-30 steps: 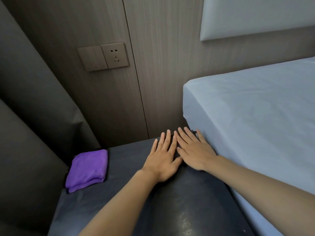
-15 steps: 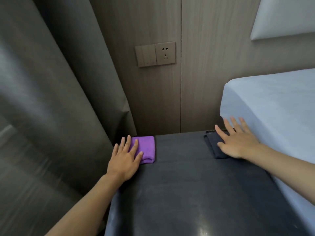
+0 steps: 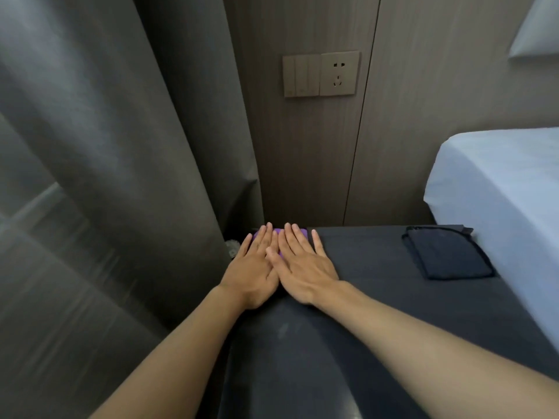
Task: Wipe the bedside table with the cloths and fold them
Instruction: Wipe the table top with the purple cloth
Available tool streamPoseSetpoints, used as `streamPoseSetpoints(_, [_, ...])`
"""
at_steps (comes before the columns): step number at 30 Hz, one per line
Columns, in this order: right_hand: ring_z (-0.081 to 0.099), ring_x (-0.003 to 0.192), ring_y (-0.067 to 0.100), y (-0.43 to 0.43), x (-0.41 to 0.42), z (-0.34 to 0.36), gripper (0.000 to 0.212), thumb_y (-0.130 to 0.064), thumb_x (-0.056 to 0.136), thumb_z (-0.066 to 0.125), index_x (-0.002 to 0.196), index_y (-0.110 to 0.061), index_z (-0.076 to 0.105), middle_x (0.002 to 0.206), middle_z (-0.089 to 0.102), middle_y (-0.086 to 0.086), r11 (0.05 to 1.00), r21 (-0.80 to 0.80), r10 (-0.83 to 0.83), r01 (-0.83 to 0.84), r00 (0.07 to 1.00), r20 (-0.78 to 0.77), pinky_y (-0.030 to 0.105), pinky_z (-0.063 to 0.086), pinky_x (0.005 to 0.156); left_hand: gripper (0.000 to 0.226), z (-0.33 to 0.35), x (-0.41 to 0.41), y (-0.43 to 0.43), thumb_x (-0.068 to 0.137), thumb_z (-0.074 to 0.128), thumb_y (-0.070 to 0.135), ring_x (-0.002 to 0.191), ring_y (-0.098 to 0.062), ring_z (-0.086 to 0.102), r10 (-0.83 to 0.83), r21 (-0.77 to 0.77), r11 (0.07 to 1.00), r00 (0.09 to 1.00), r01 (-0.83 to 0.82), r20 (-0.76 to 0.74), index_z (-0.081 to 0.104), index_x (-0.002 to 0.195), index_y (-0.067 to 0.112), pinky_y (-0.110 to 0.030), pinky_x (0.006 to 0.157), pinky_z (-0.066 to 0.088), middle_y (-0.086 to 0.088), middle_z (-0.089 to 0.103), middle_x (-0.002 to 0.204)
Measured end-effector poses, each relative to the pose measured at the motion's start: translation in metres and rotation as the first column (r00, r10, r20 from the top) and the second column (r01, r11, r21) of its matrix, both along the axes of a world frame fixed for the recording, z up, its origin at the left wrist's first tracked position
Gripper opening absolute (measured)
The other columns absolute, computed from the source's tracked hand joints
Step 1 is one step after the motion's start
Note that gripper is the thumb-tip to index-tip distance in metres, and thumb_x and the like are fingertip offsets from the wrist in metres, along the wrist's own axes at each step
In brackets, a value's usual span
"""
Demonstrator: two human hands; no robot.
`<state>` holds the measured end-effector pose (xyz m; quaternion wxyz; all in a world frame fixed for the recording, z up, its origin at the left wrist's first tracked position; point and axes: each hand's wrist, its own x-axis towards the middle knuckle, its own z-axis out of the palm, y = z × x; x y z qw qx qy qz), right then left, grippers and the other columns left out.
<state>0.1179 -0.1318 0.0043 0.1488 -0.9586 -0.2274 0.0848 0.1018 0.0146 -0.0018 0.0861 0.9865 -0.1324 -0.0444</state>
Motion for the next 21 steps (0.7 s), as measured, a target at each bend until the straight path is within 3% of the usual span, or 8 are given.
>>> streamPoseSetpoints(2, [-0.021, 0.151, 0.010, -0.003, -0.003, -0.001, 0.113, -0.073, 0.063, -0.036, 0.159, -0.020, -0.008, 0.168, -0.013, -0.001, 1.000, 0.000, 0.013, -0.013, 0.999, 0.031, 0.042, -0.022, 0.119, 0.068, 0.000, -0.001, -0.001, 0.096, 0.006, 0.047, 0.148, -0.010, -0.021, -0.004, -0.001, 1.000, 1.000, 0.004, 0.004, -0.012, 0.155, 0.019, -0.033, 0.122, -0.010, -0.001, -0.017, 0.164])
streamPoseSetpoints(9, [-0.018, 0.152, 0.011, -0.026, 0.003, 0.004, 0.108, -0.073, 0.068, -0.028, 0.158, -0.018, -0.008, 0.168, -0.012, -0.001, 0.996, -0.067, 0.067, -0.063, 0.997, 0.050, 0.047, -0.020, 0.120, 0.063, 0.003, 0.003, -0.019, 0.102, 0.010, 0.044, 0.146, -0.009, -0.024, 0.005, -0.030, 1.000, 1.000, -0.006, -0.024, -0.012, 0.155, 0.018, -0.027, 0.119, -0.015, -0.002, -0.020, 0.163])
streamPoseSetpoints(15, [-0.018, 0.152, 0.009, -0.074, 0.011, 0.005, 0.108, -0.075, 0.067, -0.027, 0.158, -0.020, -0.009, 0.168, -0.013, -0.003, 0.996, -0.087, -0.014, 0.018, 0.999, 0.037, 0.046, -0.017, 0.122, 0.062, 0.002, 0.022, -0.070, 0.105, 0.016, 0.041, 0.145, -0.008, -0.022, -0.048, -0.055, 0.997, 0.999, 0.047, -0.011, -0.010, 0.156, 0.017, -0.023, 0.114, -0.017, -0.003, -0.019, 0.164])
streamPoseSetpoints(21, [-0.019, 0.151, 0.010, -0.122, 0.015, 0.004, 0.112, -0.073, 0.063, -0.030, 0.159, -0.019, -0.008, 0.168, -0.013, -0.002, 0.984, -0.100, -0.144, 0.148, 0.989, 0.045, 0.043, -0.015, 0.122, 0.061, -0.001, 0.044, -0.121, 0.105, 0.020, 0.036, 0.150, -0.011, -0.016, -0.159, -0.070, 0.985, 0.987, 0.159, 0.016, -0.005, 0.157, 0.015, -0.026, 0.119, -0.014, -0.005, -0.013, 0.165])
